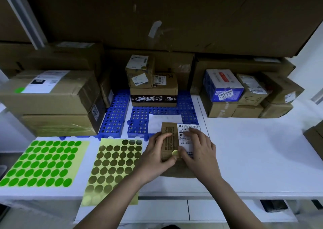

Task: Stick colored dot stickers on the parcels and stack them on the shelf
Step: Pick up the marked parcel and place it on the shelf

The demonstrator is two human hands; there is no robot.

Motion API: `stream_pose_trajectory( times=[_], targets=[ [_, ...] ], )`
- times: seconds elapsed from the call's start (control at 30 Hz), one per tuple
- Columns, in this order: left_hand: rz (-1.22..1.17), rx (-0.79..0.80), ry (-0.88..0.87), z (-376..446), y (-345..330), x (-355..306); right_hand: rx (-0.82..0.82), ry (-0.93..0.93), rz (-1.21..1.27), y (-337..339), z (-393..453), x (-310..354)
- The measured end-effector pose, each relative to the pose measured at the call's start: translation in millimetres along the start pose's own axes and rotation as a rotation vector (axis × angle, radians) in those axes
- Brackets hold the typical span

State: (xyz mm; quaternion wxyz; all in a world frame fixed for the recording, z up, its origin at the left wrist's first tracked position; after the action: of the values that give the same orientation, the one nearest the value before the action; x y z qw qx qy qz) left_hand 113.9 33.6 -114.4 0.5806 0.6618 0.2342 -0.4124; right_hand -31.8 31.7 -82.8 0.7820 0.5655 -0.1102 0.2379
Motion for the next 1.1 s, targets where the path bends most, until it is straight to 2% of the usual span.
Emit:
stream_pose_trajectory(
  times=[0.13,0.23,0.43,0.6,0.77,1.0,1.1],
  targets=[
    [-0.142,-0.003,0.02,4,-2,3,-0.015,-0.032,-0.021,-4,1,-1],
    [-0.252,-0.064,0.075,10,-3,7,0.003,-0.031,0.016,-5,1,-3],
    [-0.155,-0.148,0.072,11,-3,5,-0.015,0.003,-0.043,-2,1,1],
    [-0.135,-0.114,0.064,10,-3,5,-0.021,0.006,-0.038,-1,1,0],
    [-0.181,-0.029,0.034,7,-6,5,0.081,0.062,0.069,-5,-2,-6],
    [-0.211,0.029,-0.013,3,-8,6,0.148,0.168,-0.025,-4,-6,-3],
    [-0.267,0.066,-0.007,3,-10,7,0.159,0.154,0.067,-4,-6,-6]
  ],
)
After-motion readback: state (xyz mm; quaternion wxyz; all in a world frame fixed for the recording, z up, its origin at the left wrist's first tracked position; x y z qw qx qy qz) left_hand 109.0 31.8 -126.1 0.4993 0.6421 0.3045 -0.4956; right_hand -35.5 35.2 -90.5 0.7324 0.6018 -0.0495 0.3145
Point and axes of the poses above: each hand's wrist, its own z-axis towards the middle knuckle, its own y-axis out of the back of the hand, x = y × z, the point moved 9 cm from there along z, towards the middle knuckle, and after that the axes turned 4 degrees about x, right-handed, at the moved point
